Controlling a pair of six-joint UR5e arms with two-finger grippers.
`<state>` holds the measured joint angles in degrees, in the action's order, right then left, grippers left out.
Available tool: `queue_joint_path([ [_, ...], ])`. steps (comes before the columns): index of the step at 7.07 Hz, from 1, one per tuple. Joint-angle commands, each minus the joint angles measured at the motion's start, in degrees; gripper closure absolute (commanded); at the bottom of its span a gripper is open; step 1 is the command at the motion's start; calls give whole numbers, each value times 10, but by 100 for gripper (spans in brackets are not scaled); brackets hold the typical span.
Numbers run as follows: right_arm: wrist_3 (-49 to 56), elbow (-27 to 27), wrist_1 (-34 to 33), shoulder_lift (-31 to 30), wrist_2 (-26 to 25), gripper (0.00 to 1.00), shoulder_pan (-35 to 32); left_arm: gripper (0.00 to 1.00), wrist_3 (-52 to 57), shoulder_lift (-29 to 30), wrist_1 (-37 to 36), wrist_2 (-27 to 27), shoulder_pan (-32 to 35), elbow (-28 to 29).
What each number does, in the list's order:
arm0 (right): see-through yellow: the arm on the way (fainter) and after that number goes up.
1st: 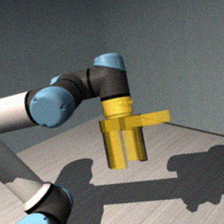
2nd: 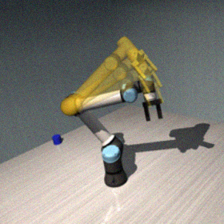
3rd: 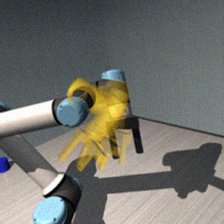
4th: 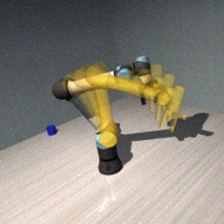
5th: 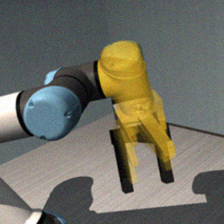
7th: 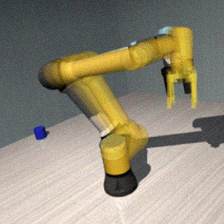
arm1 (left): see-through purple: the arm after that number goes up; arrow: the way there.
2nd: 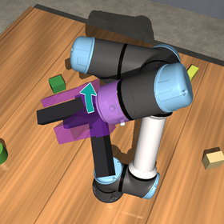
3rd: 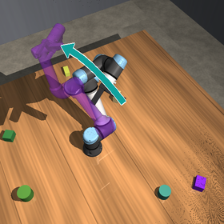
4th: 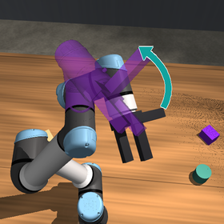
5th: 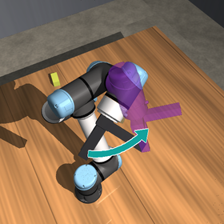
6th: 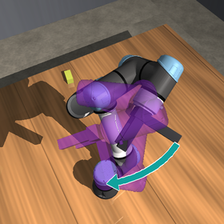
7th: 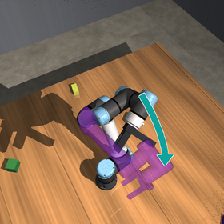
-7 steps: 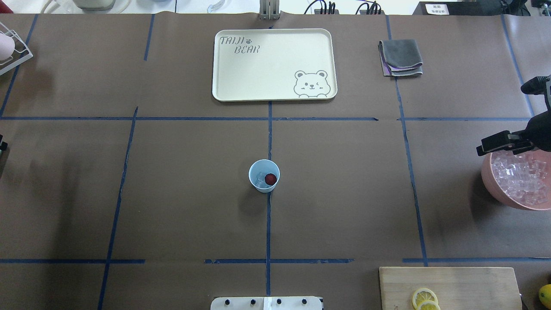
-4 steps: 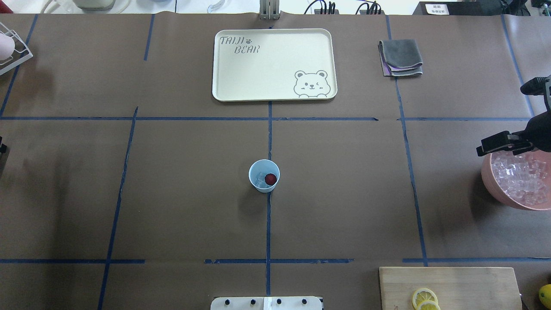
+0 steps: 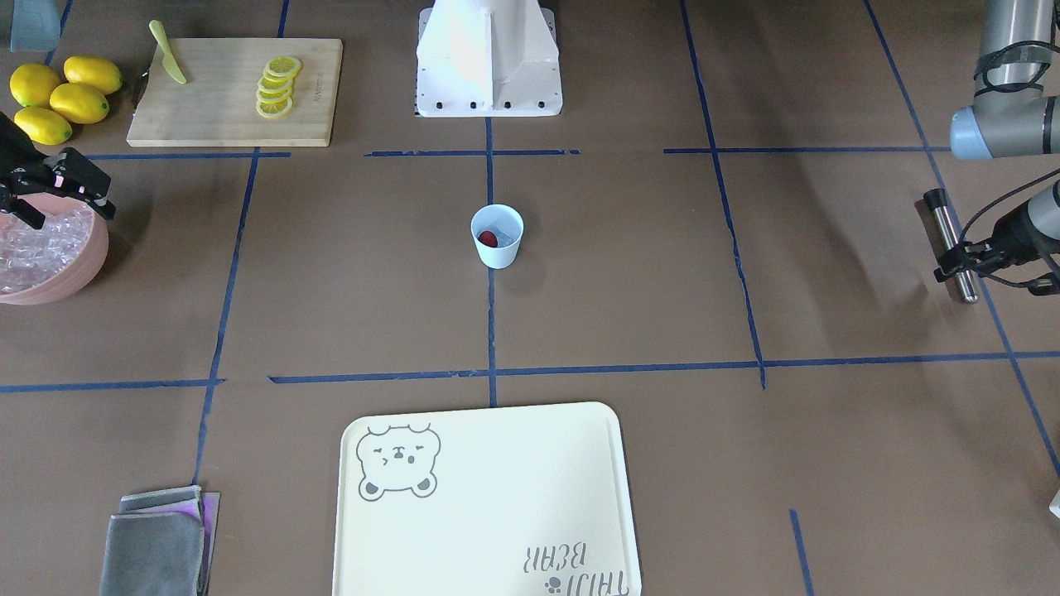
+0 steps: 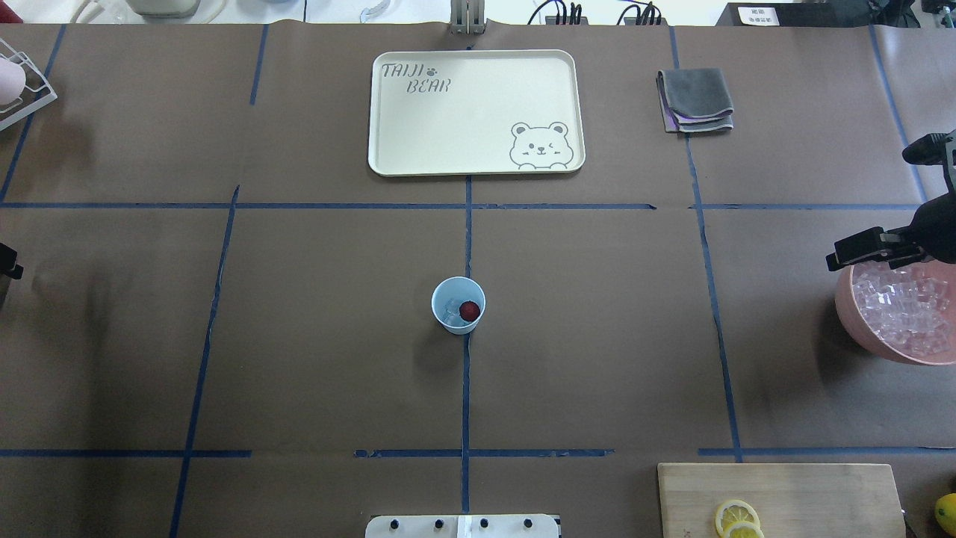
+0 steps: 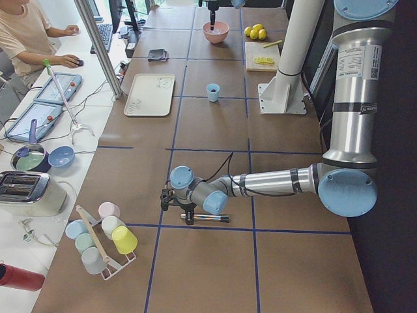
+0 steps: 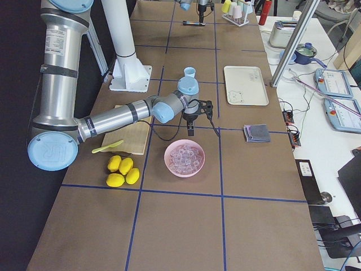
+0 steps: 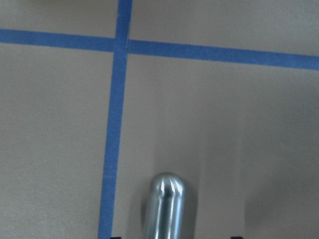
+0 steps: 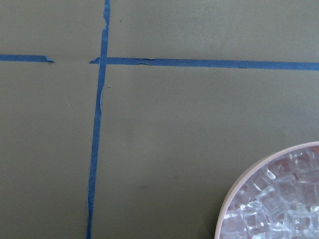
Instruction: Mash ice and strawberries in cup
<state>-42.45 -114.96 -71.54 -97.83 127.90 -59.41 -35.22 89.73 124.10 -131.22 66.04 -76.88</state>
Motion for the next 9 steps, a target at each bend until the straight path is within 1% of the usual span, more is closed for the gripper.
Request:
queue_joint_path([
  [1,0,-1,0,0,1,0,0,54,4,0,0,0,-7,1],
  [3,-1,-3,0,0,2,0,0,100,6,2,0,-1,-7,0],
  [5,-1,-4,0,0,2,0,-1,100,7,6,0,-6,-7,-14],
  [6,-1,-4,0,0,2,0,-1,100,2,11,-10,-9,-7,-71],
  [7,-1,-4,0,1,1,0,-1,100,2,13,-17,-37,-7,-131],
  [8,0,-4,0,2,1,0,-1,100,-1,40,-18,-43,-13,-176],
  [9,0,-2,0,4,1,0,-1,100,-2,66,-18,-30,-40,-223],
])
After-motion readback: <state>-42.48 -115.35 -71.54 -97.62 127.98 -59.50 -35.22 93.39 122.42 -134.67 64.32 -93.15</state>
